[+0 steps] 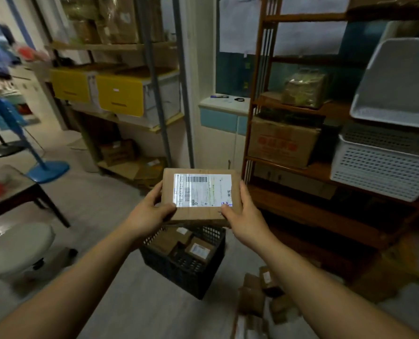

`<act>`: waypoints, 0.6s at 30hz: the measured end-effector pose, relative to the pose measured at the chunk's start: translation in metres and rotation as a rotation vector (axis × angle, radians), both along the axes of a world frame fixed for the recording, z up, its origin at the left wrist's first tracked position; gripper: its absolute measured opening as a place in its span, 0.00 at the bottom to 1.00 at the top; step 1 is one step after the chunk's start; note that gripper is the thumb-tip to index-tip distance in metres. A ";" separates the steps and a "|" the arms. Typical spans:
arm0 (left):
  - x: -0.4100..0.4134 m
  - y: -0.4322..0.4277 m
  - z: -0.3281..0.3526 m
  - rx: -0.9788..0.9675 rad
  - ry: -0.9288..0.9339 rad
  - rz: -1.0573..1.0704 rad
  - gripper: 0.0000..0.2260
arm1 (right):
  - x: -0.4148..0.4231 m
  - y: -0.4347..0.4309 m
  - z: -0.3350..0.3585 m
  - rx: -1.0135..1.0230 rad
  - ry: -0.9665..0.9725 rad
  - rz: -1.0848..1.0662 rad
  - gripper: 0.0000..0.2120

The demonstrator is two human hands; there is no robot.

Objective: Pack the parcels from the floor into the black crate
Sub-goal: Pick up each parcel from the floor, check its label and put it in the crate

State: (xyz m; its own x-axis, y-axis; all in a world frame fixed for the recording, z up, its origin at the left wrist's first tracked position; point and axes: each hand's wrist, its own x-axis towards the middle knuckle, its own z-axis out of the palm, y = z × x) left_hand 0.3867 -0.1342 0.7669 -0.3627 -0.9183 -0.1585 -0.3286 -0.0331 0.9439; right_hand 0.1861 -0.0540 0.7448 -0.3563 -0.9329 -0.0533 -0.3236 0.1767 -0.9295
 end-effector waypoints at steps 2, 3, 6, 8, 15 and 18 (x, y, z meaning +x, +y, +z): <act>0.011 -0.025 -0.002 -0.008 -0.030 -0.016 0.33 | 0.011 -0.024 -0.004 0.006 0.013 -0.001 0.37; 0.013 -0.037 -0.003 -0.013 -0.038 -0.024 0.33 | 0.013 -0.036 -0.007 0.008 0.017 -0.002 0.37; 0.012 -0.074 -0.010 -0.023 -0.053 -0.044 0.33 | 0.014 -0.075 -0.014 0.034 0.023 -0.019 0.38; 0.006 -0.103 -0.015 -0.045 -0.087 -0.050 0.33 | 0.010 -0.103 -0.021 0.036 0.030 -0.021 0.37; -0.011 -0.217 -0.026 -0.022 -0.142 -0.066 0.33 | 0.000 -0.220 -0.043 0.022 0.021 -0.003 0.37; -0.011 -0.267 -0.029 -0.034 -0.171 -0.071 0.32 | -0.001 -0.267 -0.046 0.014 0.024 0.027 0.37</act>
